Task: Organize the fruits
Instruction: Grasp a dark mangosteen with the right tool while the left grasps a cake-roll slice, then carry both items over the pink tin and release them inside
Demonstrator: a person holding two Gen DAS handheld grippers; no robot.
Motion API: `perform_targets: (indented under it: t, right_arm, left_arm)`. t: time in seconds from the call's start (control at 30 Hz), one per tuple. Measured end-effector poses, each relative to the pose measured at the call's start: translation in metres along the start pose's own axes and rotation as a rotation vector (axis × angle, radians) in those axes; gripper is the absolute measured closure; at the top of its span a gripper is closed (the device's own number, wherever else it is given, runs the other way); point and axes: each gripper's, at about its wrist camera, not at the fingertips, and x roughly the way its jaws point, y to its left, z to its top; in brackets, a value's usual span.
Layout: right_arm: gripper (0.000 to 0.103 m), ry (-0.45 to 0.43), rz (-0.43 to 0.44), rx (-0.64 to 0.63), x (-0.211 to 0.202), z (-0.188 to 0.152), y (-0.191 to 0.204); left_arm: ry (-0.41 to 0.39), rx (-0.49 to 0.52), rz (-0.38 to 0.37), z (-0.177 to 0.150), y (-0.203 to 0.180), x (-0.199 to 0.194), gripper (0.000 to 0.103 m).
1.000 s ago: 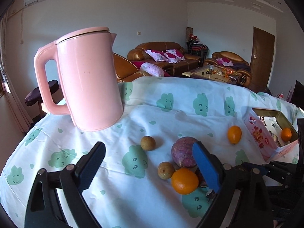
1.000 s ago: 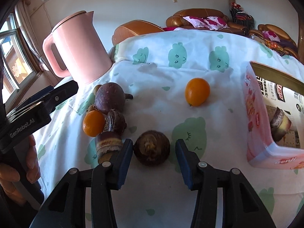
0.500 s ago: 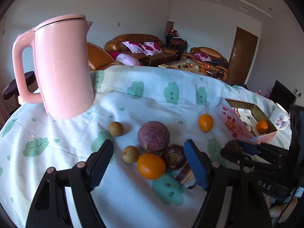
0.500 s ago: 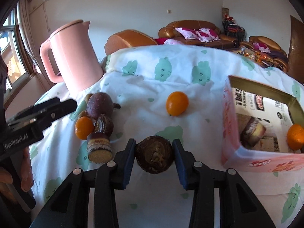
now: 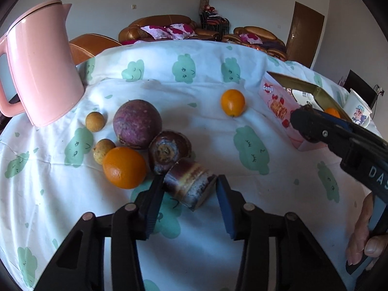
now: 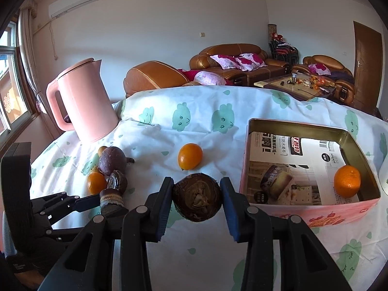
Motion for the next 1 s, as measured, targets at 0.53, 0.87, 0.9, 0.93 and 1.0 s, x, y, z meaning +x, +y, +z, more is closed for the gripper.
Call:
perform_targets:
  t: [0.53,0.87,0.9,0.93,1.0]
  right_arm:
    - [0.061,-0.155,-0.069,0.031,-0.042,0.014,-0.033]
    - [0.061,-0.23,-0.225,0.173,-0.064,0.024,-0.122]
    - [0.061,-0.233,-0.243,0.186,-0.064,0.025,-0.131]
    - [0.061,-0.234,-0.256,0.2,-0.064,0.026,-0.141]
    - [0.061,-0.232,-0.275,0.233,-0.063,0.026,-0.159]
  left_arm:
    - [-0.259,-0.013,-0.055,0.018,-0.023,-0.049,0.058]
    - [-0.308,0.094,-0.112,0.065,-0.094,-0.029,0.058]
    - [-0.31,0.106,-0.112,0.068,-0.102,-0.025,0.058]
    - [-0.309,0.116,-0.111,0.071,-0.109,-0.021,0.058]
    - [-0.302,0.131,-0.115,0.077,-0.123,-0.011,0.058]
